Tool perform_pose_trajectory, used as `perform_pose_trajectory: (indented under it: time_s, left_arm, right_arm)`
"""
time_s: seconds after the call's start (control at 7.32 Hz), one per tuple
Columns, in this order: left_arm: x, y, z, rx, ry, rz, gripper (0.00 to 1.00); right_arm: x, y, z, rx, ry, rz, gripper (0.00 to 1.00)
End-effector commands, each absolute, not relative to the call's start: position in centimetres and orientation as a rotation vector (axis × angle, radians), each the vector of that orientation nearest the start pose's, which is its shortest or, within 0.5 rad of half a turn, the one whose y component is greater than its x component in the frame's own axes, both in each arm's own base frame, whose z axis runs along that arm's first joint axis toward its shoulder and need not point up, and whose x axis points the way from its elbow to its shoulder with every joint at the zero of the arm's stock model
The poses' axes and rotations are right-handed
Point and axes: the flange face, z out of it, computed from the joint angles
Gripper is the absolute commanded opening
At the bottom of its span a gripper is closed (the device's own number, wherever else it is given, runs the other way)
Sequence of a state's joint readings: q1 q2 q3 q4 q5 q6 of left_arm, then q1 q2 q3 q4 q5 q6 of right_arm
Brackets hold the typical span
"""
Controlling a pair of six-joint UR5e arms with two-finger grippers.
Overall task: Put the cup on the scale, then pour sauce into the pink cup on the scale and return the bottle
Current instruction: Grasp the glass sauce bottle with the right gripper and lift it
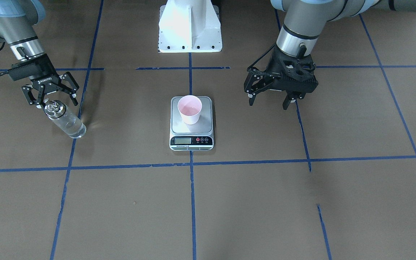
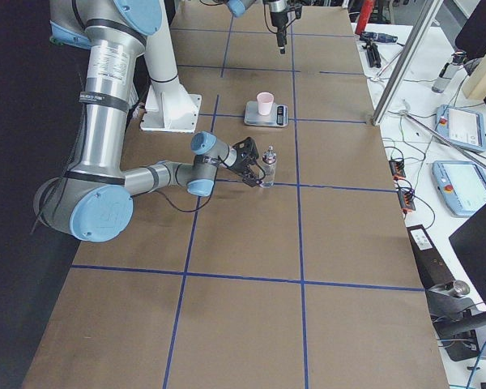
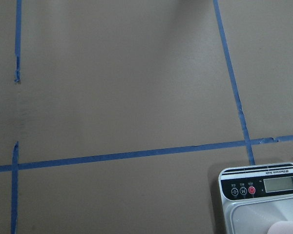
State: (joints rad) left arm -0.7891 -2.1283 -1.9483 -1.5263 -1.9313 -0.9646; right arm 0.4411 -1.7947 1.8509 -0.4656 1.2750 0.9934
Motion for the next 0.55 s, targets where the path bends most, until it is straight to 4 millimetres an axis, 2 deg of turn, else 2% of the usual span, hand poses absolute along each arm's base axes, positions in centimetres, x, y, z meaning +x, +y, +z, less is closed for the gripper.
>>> perform_pose_trajectory:
  time_s: [0.0,0.41]
  left_arm:
    - [34.8,-49.0,19.0,0.308,0.887,-0.006,0.99]
    - [34.9,-49.1,19.2,0.305,0.882,-0.008,0.99]
  right_arm:
    - [-33.1,-31.2,50.2,0.875,-0.812,0.119,0.99]
    - [-35.2,-29.5,50.3,0.967,-0.727,0.185,1.00]
